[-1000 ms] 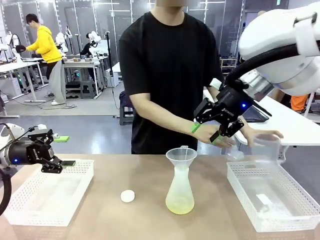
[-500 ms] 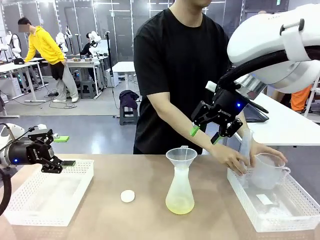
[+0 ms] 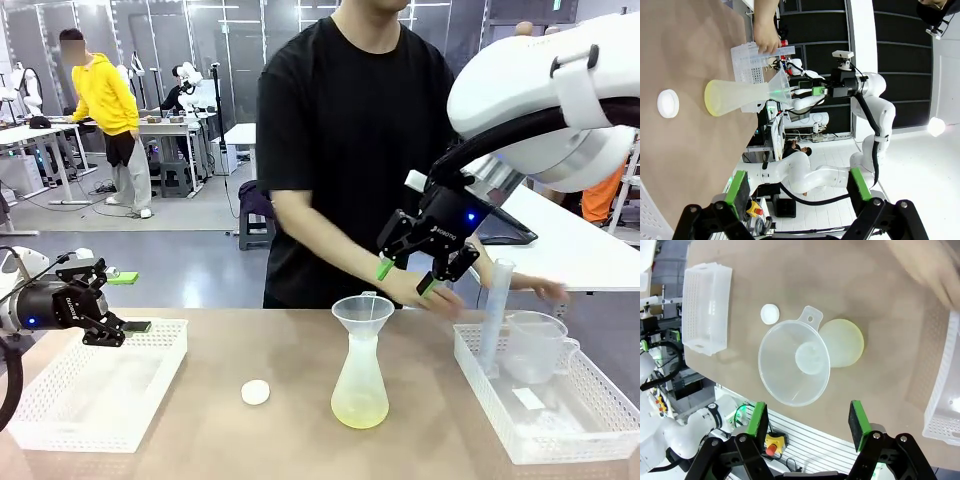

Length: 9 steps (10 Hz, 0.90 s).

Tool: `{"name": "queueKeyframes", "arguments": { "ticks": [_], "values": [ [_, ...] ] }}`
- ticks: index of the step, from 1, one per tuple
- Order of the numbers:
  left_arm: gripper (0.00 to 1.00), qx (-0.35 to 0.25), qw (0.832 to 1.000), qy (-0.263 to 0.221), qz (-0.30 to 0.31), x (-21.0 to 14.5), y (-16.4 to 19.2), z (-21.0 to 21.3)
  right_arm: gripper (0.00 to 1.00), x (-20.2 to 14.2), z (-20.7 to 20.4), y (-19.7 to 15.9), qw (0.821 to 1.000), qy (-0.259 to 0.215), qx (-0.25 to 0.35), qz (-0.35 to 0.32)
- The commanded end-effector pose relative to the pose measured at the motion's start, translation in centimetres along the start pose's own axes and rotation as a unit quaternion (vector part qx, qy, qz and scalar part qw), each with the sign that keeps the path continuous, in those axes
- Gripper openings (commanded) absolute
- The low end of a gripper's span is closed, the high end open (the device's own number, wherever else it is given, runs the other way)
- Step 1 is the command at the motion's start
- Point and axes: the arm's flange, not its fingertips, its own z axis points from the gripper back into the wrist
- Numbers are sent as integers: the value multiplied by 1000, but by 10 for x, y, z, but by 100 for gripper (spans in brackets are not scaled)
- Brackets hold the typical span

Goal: Prepare the solutions needed for the experiment.
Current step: Once the solution is in the Big flask , pick up the Plastic Funnel and place it back into the right Organizing basket.

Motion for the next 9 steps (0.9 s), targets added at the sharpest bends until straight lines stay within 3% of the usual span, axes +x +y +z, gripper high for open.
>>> {"name": "queueKeyframes", "arguments": {
  "ticks": [1, 9],
  "values": [
    [100, 0, 1000, -10, -2, 1, -1, -1, 81, 7, -13, 5, 1000, 18, -16, -9],
    [100, 0, 1000, -10, -2, 1, -1, -1, 81, 16, -68, -11, 997, 57, -28, -40]
  ]
}}
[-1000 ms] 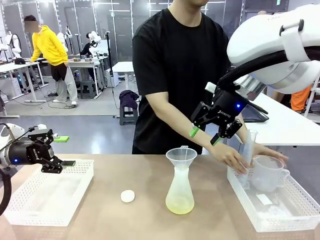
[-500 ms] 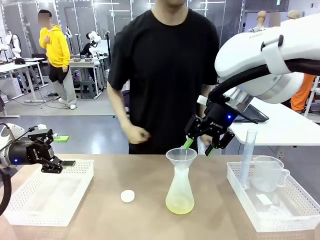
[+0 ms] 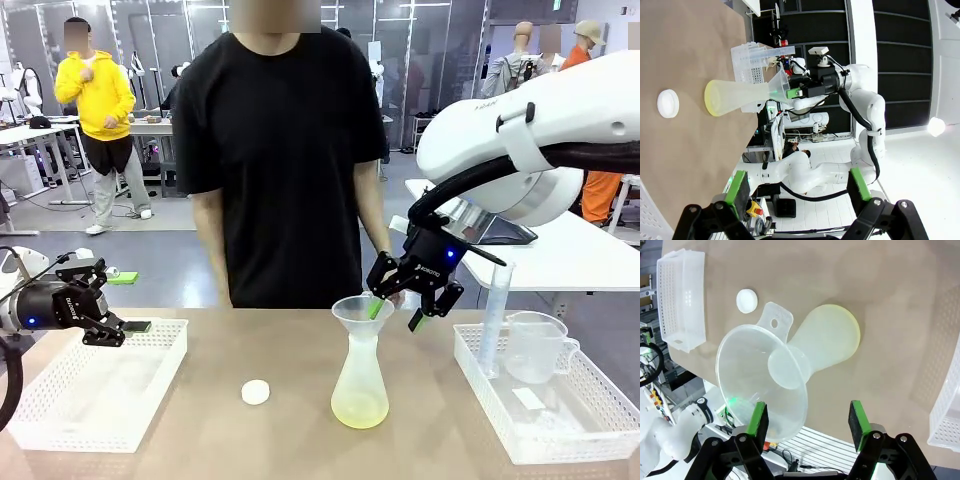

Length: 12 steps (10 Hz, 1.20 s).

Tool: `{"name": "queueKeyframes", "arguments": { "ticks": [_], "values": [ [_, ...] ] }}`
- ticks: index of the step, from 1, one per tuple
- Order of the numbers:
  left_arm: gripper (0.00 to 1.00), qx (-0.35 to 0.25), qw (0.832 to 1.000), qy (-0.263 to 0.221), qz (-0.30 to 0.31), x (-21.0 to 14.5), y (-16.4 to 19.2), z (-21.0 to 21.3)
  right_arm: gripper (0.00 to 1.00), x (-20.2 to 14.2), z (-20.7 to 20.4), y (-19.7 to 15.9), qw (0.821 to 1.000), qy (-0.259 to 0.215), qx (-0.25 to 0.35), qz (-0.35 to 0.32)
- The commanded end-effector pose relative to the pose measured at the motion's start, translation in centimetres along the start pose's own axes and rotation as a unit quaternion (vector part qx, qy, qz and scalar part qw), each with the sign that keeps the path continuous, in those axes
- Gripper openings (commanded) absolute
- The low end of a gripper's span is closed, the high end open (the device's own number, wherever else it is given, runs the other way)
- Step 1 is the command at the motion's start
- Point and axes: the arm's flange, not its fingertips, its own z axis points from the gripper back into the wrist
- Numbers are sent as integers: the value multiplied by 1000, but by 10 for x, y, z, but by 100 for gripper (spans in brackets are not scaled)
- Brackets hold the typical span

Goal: Prepare the solutions needed for the experiment.
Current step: Once the solution is in the Big flask , pick up the Plastic Funnel and place it back into the right Organizing basket.

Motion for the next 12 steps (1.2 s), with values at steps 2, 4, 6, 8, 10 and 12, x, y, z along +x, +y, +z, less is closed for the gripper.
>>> {"name": "queueKeyframes", "arguments": {
  "ticks": [2, 4, 6, 8, 10, 12],
  "values": [
    [100, 0, 1000, -10, -2, 1, -1, -1, 72, 5, -6, 11, 1000, -5, 16, -23],
    [100, 0, 1000, -10, -2, 1, -1, -1, 61, 7, -8, 11, 999, -4, 20, -25],
    [100, 0, 1000, -10, -2, 1, -1, -1, 49, 7, -8, 11, 999, 3, 23, -31],
    [100, 0, 1000, -10, -2, 1, -1, -1, 36, 7, -10, 11, 999, 9, 24, -33],
    [100, 0, 1000, -10, -2, 1, -1, -1, 24, 7, -11, 10, 999, 8, 28, -37],
    [100, 0, 1000, -10, -2, 1, -1, -1, 12, 7, -12, 8, 999, 9, 27, -41]
  ]
}}
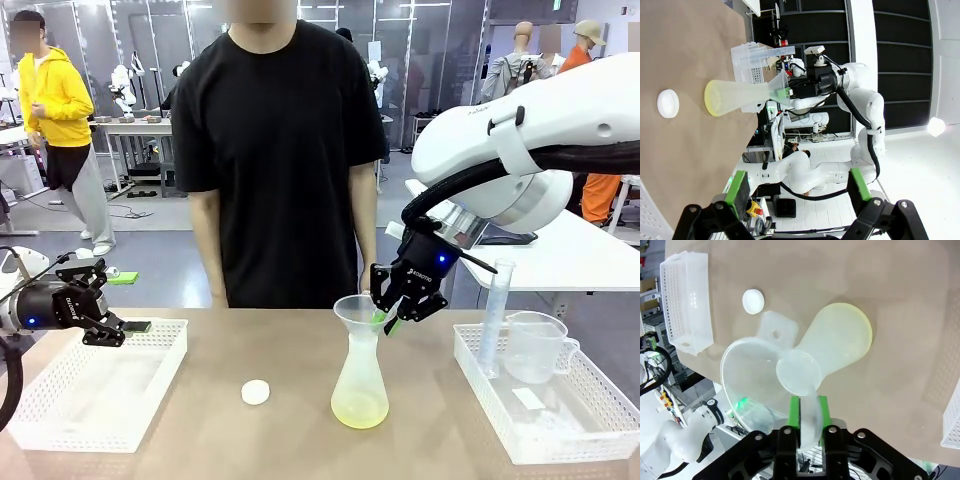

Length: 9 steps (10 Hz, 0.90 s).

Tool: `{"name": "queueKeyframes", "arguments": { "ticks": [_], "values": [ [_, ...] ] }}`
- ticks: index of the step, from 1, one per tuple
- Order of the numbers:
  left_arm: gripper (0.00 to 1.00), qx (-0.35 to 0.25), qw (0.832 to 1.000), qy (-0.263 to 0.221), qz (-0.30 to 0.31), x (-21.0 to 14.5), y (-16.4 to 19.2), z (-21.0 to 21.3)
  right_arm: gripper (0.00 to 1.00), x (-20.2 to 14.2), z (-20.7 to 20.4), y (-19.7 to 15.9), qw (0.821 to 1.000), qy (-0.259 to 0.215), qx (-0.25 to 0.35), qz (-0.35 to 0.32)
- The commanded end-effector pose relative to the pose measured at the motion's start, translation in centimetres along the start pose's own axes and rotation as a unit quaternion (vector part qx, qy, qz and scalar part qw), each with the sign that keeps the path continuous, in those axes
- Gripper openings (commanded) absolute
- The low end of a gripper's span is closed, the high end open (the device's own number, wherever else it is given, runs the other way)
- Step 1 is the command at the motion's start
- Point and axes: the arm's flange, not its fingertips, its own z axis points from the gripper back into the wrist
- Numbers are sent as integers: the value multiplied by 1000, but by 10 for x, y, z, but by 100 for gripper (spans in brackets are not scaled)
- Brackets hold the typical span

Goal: Prepare the solutions needed for the experiment.
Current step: Once the solution is in the Big flask , pick up the Plastic Funnel and place it back into the right Organizing basket.

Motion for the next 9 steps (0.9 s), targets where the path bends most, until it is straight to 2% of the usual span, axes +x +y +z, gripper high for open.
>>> {"name": "queueKeyframes", "arguments": {
  "ticks": [1, 2, 5, 9],
  "values": [
    [100, 0, 1000, -10, -2, 1, -1, -1, 3, 3, -2, 5, 1000, 0, 6, -20],
    [100, 0, 1000, -10, -2, 1, -1, -1, 0, 3, -2, 5, 1000, 0, 4, -21],
    [100, 0, 1000, -10, -2, 1, -1, -1, 0, 1, -1, 5, 999, -11, -9, -32],
    [100, 0, 1000, -10, -2, 1, -1, -1, 0, -12, 19, 9, 999, -12, 18, -37]
  ]
}}
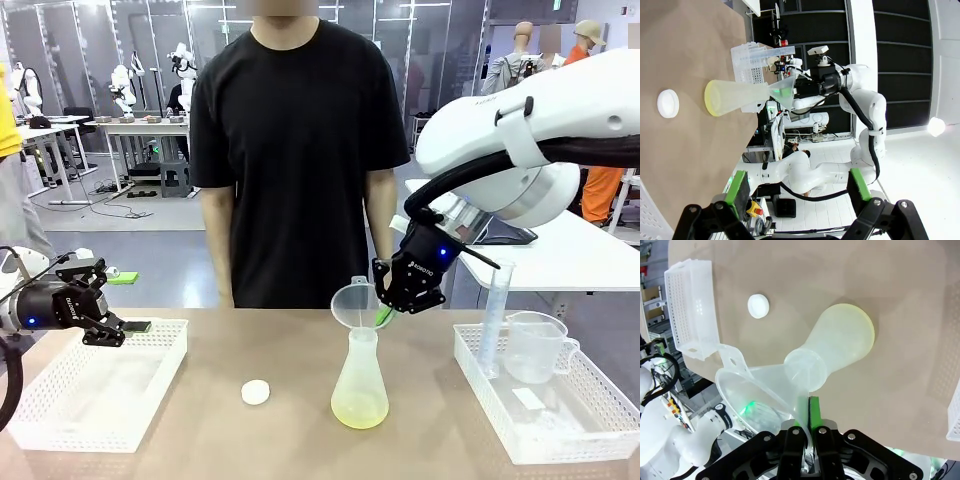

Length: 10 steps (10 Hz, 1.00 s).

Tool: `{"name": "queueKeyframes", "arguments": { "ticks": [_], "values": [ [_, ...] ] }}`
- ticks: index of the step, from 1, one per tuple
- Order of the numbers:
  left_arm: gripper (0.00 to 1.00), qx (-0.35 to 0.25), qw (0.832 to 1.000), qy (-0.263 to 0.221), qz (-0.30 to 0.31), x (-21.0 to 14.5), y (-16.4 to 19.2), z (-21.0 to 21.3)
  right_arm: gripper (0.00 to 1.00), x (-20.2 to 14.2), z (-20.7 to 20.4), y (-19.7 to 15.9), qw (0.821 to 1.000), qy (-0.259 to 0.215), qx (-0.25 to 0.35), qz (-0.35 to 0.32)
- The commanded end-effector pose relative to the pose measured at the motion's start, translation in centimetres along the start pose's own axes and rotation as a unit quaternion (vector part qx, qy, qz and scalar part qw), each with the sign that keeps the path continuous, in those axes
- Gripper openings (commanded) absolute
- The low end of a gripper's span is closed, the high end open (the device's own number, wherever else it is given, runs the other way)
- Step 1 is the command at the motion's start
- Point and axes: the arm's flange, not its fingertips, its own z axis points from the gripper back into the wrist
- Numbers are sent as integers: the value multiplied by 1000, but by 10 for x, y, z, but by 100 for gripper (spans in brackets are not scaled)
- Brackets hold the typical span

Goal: Prepare the solutions needed for the experiment.
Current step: Once the solution is in the Big flask , pick up the Plastic Funnel and place it back into the right Organizing basket.

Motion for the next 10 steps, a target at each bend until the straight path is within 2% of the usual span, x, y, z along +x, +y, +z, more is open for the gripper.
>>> {"name": "queueKeyframes", "arguments": {
  "ticks": [1, 3, 10],
  "values": [
    [100, 0, 1000, -10, -2, 1, -1, -1, 0, -12, 12, 6, 1000, -7, 9, -9],
    [100, 0, 1000, -10, -2, 1, -1, -1, 0, -21, 29, 13, 1000, -22, 16, 1],
    [100, 0, 1000, -10, -2, 1, -1, -1, 0, -51, 74, 29, 999, -26, 19, 19]
  ]
}}
